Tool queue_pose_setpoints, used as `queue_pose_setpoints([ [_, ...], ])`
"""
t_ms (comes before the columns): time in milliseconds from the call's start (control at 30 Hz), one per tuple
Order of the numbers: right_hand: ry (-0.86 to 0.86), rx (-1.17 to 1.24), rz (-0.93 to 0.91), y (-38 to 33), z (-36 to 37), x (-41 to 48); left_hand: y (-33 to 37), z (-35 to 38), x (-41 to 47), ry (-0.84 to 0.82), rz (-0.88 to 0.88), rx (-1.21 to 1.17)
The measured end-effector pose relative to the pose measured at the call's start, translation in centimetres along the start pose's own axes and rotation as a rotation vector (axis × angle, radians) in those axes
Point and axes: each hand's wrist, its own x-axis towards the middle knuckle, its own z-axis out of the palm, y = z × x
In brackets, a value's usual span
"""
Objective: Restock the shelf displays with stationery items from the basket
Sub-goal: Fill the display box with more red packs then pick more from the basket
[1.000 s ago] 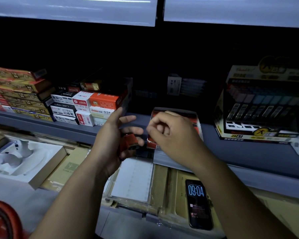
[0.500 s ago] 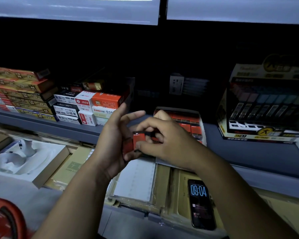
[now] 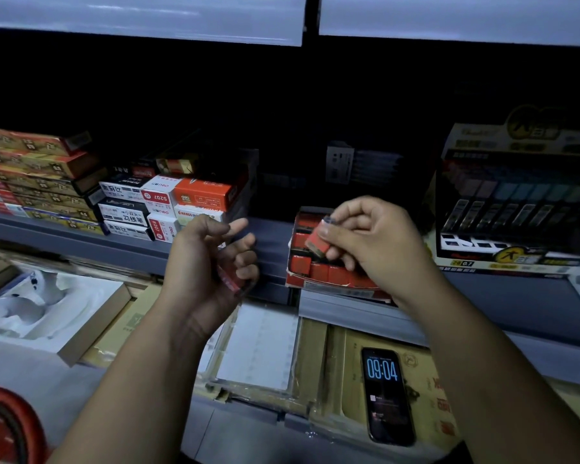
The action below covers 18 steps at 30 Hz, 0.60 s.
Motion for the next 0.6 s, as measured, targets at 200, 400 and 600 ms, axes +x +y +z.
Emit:
queue_pose_setpoints([
  [200,-0.123,-0.242,0.065,1.2,-1.0,0.2,-0.3,0.4,-0.2,-0.011,-0.01,-0.085],
  [400,-0.119,-0.317,0.018,1.6,-0.3,0.1,0.1,0.4,-0.4,-0.086,-0.039,-0.254],
  [600,-0.112,-0.315,0.016,1.9,-0.3,0.3,0.0,-0.1,0.3,-0.158,-0.034,-0.299],
])
